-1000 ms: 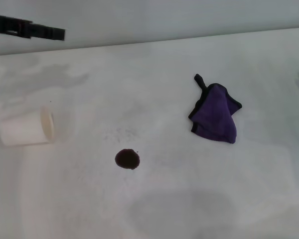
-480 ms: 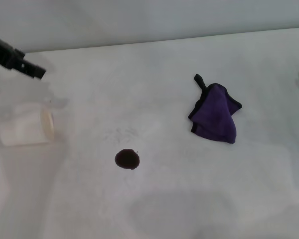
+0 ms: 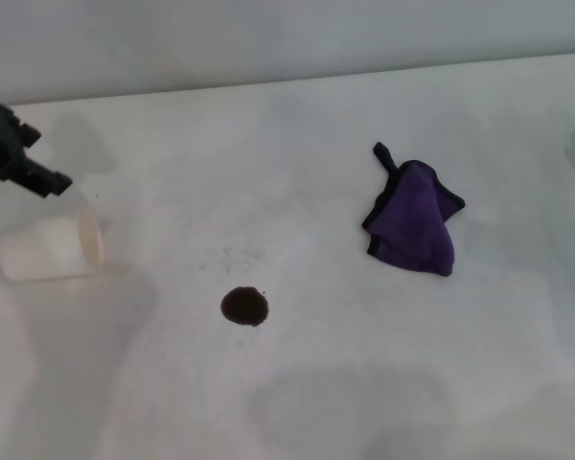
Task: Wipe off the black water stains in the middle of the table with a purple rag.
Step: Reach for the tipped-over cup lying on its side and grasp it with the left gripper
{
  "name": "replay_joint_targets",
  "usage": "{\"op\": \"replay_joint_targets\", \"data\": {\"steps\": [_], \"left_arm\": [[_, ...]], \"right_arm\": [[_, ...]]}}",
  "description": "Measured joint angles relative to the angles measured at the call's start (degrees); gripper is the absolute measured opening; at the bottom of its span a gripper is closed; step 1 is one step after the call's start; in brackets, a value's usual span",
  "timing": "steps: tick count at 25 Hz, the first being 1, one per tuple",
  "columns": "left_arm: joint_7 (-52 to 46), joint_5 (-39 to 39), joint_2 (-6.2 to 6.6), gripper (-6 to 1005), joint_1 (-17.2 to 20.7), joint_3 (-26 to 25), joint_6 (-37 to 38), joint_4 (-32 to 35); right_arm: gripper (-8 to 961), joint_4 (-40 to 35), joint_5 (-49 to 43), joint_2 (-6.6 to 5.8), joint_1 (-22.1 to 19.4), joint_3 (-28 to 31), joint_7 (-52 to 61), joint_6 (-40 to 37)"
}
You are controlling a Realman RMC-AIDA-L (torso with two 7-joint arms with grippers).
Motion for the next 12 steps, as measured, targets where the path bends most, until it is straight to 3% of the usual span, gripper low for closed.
{"op": "replay_joint_targets", "data": {"steps": [12], "left_arm": [[12.4,-1.3,0.29,814,4.0,0.0,0.2,0.5]], "right_arm": [[869,0.0,1.9,0.07,1.6,1.4,0.1,-3.6]]}}
